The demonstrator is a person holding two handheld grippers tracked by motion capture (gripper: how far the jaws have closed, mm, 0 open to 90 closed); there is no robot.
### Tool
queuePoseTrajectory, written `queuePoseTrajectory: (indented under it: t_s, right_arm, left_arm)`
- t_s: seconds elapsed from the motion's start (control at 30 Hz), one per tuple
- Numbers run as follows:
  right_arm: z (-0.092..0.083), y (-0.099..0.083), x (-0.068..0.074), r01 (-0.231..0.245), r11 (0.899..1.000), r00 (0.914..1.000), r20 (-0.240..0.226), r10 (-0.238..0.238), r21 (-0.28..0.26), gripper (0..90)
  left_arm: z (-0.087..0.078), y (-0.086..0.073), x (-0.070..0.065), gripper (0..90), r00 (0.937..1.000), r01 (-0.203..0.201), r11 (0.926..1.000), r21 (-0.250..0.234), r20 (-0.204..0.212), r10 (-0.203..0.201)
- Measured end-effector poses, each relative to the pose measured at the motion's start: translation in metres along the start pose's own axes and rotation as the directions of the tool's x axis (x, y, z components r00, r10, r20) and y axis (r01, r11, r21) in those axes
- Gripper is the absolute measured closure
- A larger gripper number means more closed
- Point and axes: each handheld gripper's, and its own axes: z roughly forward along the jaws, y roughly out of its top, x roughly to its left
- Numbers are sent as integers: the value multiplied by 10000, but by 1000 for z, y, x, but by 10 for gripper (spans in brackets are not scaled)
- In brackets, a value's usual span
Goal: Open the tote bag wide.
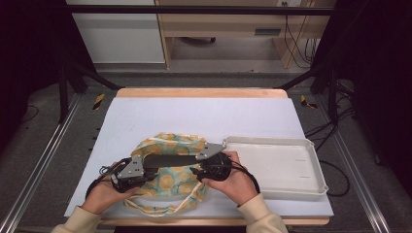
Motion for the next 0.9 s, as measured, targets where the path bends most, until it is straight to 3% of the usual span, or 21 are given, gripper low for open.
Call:
queuePoseTrajectory:
  t_s: [0.23, 0.53, 0.9]
  right_arm:
    - [2, -5, 2, -28, 9998, 10000, -44, 29, 217, 412]
    - [9, -13, 3, -132, 9977, 9998, -114, 140, 671, 395]
    - [11, -18, 4, -150, 9941, 9999, 49, 146, 1075, 515]
  left_arm:
    - [-1, 0, 1, 875, 9999, 123, 9999, -119, 26, -122]
    - [3, -3, 1, 868, 9998, 138, 9998, 117, 148, -140]
    - [2, -1, 1, 893, 9993, 327, 9995, -46, 165, -326]
